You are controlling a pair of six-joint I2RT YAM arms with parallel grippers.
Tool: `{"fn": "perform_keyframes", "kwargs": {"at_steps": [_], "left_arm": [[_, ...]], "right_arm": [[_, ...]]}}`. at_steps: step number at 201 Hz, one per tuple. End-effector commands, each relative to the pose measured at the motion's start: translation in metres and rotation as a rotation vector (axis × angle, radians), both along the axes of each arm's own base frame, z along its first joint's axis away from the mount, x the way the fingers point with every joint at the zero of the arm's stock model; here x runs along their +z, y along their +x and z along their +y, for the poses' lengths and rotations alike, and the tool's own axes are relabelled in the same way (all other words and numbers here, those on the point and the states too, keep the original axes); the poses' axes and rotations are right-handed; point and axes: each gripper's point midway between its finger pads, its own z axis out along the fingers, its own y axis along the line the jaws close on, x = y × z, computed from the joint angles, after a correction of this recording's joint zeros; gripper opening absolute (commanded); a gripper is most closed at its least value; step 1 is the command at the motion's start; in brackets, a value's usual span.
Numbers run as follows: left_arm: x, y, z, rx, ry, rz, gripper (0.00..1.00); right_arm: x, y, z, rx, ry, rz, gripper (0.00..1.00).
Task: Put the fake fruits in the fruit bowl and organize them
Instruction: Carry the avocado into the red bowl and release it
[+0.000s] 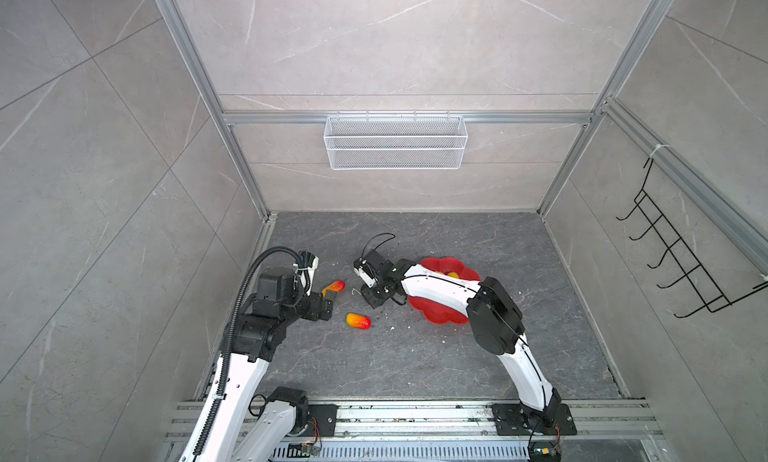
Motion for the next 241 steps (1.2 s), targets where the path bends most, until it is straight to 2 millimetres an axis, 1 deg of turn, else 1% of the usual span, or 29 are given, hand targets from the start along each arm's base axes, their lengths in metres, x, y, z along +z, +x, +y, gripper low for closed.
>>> {"fn": "perform_keyframes", "kwargs": {"at_steps": [1, 7, 10, 22, 23, 51, 65, 67, 68, 73, 74, 75, 79, 92, 102, 122, 155, 185, 241], "left_arm": [[0.006, 0.003, -0.001, 0.005, -0.018, -0.018, 1.00], [0.006, 0.003, -0.001, 0.004, -0.018, -0.019, 1.00], [0.007, 0.003, -0.001, 0.004, -0.019, -0.022, 1.00], [0.008, 0.002, -0.001, 0.001, -0.023, -0.028, 1.00], [0.008, 0.002, -0.001, 0.001, -0.023, -0.029, 1.00], [0.007, 0.003, -0.003, -0.005, -0.027, -0.022, 1.00], [0.005, 0.004, -0.003, -0.005, -0.026, -0.013, 1.00], [0.005, 0.004, -0.003, -0.004, -0.026, -0.012, 1.00], [0.005, 0.003, -0.003, -0.004, -0.026, -0.012, 1.00], [0.005, 0.003, -0.003, -0.004, -0.026, -0.011, 1.00], [0.005, 0.003, -0.003, -0.004, -0.025, -0.011, 1.00], [0.005, 0.003, -0.003, -0.004, -0.026, -0.012, 1.00], [0.005, 0.003, -0.003, -0.004, -0.026, -0.013, 1.00], [0.007, 0.002, -0.003, -0.002, -0.028, -0.021, 1.00], [0.007, 0.002, -0.003, -0.003, -0.029, -0.025, 1.00], [0.007, 0.003, -0.004, -0.009, -0.034, -0.020, 1.00], [0.005, 0.003, -0.006, -0.014, -0.036, -0.010, 1.00], [0.006, 0.003, -0.005, -0.008, -0.035, -0.018, 1.00], [0.002, 0.006, -0.007, -0.015, -0.036, 0.007, 1.00]], "right_arm": [[0.070, 0.006, -0.024, -0.010, 0.042, -0.115, 0.45], [0.079, 0.007, -0.033, -0.020, 0.047, -0.128, 0.45], [0.080, 0.006, -0.038, -0.024, 0.041, -0.130, 0.45], [0.095, 0.006, -0.061, -0.054, 0.038, -0.153, 0.44], [0.095, 0.006, -0.061, -0.054, 0.038, -0.153, 0.44], [0.103, -0.001, -0.127, -0.155, 0.006, -0.171, 0.44], [0.095, -0.010, -0.160, -0.209, -0.026, -0.149, 0.44], [0.094, -0.010, -0.162, -0.212, -0.028, -0.147, 0.44], [0.093, -0.012, -0.166, -0.219, -0.033, -0.143, 0.44], [0.093, -0.013, -0.174, -0.236, -0.037, -0.140, 0.44], [0.091, -0.015, -0.179, -0.244, -0.044, -0.134, 0.44], [0.091, -0.015, -0.179, -0.244, -0.044, -0.134, 0.44], [0.087, -0.019, -0.190, -0.265, -0.054, -0.122, 0.44], [0.081, -0.029, -0.211, -0.307, -0.068, -0.100, 0.44], [0.078, -0.037, -0.221, -0.325, -0.077, -0.092, 0.44], [0.069, -0.051, -0.231, -0.348, -0.084, -0.060, 0.44], [0.044, -0.061, -0.233, -0.356, -0.103, 0.004, 0.44], [0.026, -0.061, -0.234, -0.359, -0.133, 0.031, 0.44], [0.005, -0.049, -0.227, -0.378, -0.107, 0.044, 0.44]]}}
